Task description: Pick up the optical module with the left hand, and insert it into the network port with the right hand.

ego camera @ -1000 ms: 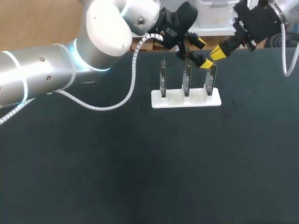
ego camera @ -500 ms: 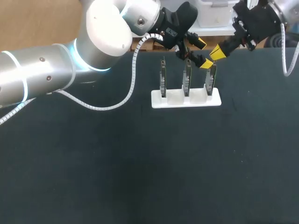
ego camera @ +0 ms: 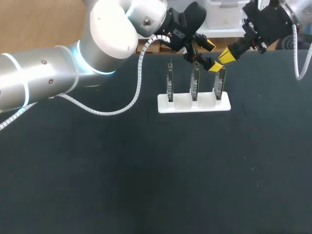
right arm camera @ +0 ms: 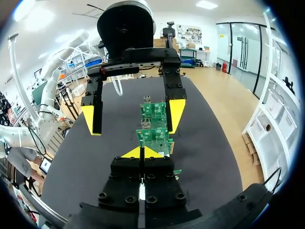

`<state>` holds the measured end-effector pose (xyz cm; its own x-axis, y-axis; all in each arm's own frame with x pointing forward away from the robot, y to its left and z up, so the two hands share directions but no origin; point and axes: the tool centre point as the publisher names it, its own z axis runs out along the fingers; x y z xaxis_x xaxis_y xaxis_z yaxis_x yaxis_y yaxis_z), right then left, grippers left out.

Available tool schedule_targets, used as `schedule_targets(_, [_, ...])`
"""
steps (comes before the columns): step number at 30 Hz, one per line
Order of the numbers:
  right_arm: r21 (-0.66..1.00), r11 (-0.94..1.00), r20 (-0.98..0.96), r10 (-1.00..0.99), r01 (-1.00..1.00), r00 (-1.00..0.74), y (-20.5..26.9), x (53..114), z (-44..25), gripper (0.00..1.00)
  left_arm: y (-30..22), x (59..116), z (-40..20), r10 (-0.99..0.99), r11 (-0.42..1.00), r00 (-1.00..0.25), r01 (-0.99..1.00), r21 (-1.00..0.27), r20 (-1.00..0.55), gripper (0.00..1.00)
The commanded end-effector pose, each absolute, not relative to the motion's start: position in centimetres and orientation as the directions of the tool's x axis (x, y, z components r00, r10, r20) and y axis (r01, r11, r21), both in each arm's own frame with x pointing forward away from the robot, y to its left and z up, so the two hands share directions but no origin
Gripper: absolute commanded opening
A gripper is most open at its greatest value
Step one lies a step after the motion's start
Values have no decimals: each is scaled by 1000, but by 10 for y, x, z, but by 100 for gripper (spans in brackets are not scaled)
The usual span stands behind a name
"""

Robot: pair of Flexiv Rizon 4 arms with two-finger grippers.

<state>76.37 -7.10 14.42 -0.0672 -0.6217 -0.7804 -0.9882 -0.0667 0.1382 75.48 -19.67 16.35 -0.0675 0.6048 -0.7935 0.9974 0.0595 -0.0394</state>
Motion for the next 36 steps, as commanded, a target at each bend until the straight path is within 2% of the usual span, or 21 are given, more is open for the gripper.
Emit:
schedule_targets(1, [133, -62, -780, -622, -989, -66, -69, 760, 139, 0, -198, 757, 164, 610, 57, -69, 997, -43, -790, 100])
schedule_targets(21, [136, -65, -788, -611, -989, -68, -71, 760, 135, 0, -198, 757, 164, 610, 57, -69, 997, -43, -790, 100])
schedule_targets(36, [55, -47, -825, -565, -997, -19, -73, 764, 165, 0, -198, 757, 164, 610, 57, -69, 997, -43, -790, 100])
